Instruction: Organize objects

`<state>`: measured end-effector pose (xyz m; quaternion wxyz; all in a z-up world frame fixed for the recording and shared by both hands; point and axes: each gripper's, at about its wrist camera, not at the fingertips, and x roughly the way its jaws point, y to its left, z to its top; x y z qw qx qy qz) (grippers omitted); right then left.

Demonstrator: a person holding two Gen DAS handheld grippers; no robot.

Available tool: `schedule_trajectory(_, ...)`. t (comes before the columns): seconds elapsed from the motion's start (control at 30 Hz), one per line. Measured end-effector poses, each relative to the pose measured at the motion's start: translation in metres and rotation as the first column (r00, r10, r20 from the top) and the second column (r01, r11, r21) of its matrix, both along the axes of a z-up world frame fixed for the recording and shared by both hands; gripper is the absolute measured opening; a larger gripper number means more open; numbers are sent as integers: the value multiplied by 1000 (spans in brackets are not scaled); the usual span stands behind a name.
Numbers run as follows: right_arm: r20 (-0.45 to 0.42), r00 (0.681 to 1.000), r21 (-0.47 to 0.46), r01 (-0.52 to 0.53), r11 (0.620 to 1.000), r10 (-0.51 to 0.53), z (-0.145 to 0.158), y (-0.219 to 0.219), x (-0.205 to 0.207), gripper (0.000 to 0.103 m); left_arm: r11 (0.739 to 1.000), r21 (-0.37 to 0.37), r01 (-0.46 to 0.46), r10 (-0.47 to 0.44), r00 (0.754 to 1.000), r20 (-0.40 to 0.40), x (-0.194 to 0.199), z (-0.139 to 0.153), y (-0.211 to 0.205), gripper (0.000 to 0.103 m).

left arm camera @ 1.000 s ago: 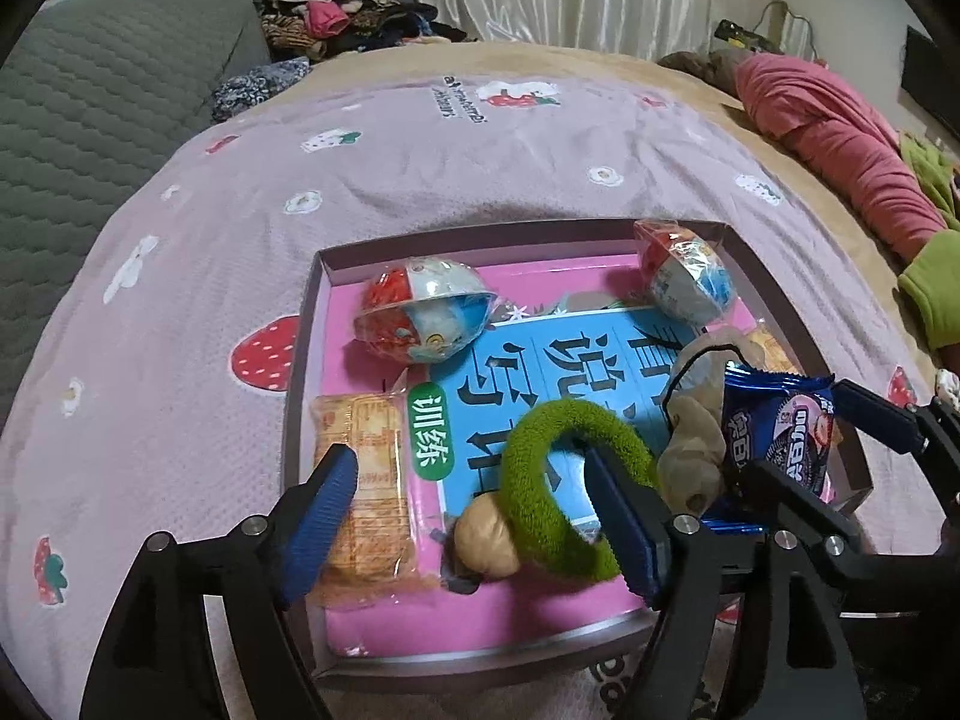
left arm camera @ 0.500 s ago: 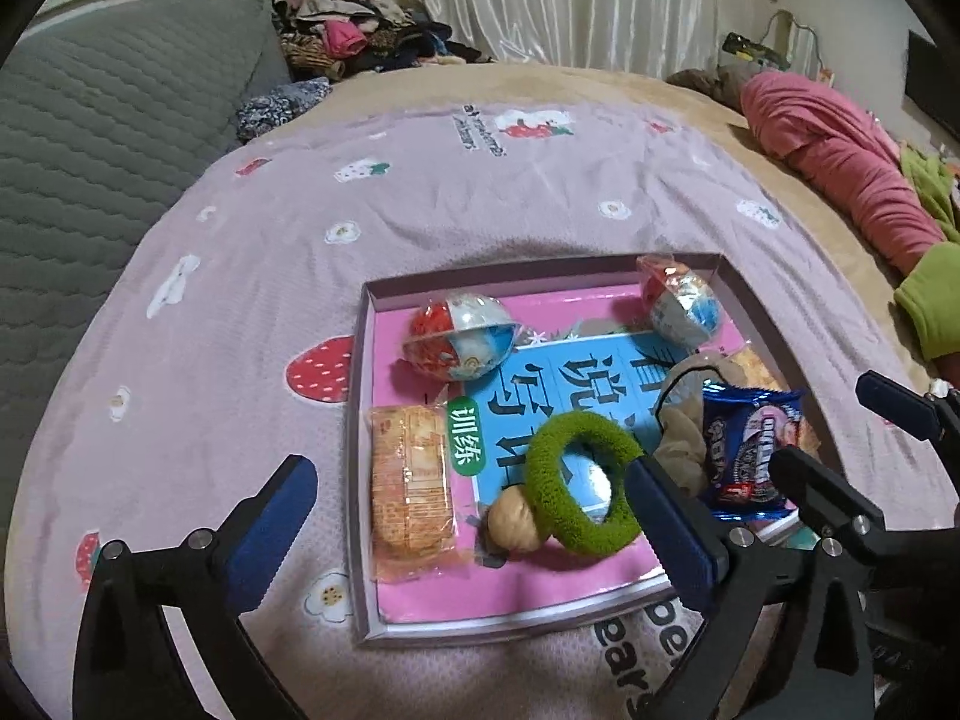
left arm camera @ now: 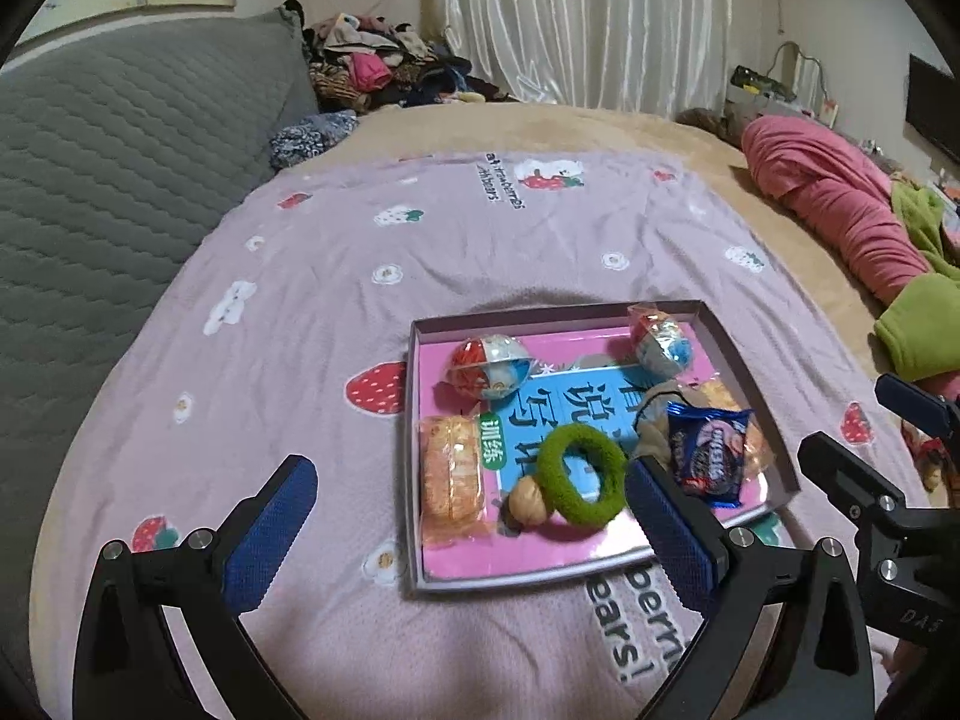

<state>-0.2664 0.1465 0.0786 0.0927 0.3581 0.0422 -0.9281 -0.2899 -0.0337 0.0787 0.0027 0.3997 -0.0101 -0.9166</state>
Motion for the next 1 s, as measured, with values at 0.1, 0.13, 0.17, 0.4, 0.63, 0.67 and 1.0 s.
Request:
schedule_trajectory(0.1,-15,1000,-2,2,1000,-2,10,1,15,94,1000,14,6,-6,1000,-5,19,8,0,102)
schedule_trajectory(0.13,-18,1000,-6,0,1000,0,13,2,23,94,1000,6,8,-8,1000,-20,28,12,1,102)
schedule_trajectory(0.17,-21,1000,-7,0,1000,0,15,3,27,95,1000,0,8,-8,1000,-29,34,15,2,102)
schedule_trajectory(0.4,-59,998,-16,3,1000,-4,40,10,70,97,999,25,42,-41,998,-40,81,33,9,102)
schedule_trajectory(0.63,-98,995,-14,3,1000,-4,63,13,103,100,1000,-5,13,-13,994,-105,121,59,16,102)
schedule_trajectory(0.67,-104,995,-13,2,1000,-3,66,14,107,101,1000,-11,11,-12,994,-113,125,63,16,102)
schedule_trajectory(1.0,-137,991,-5,4,1000,-5,84,15,136,102,1000,-27,-4,-1,988,-157,161,88,18,102)
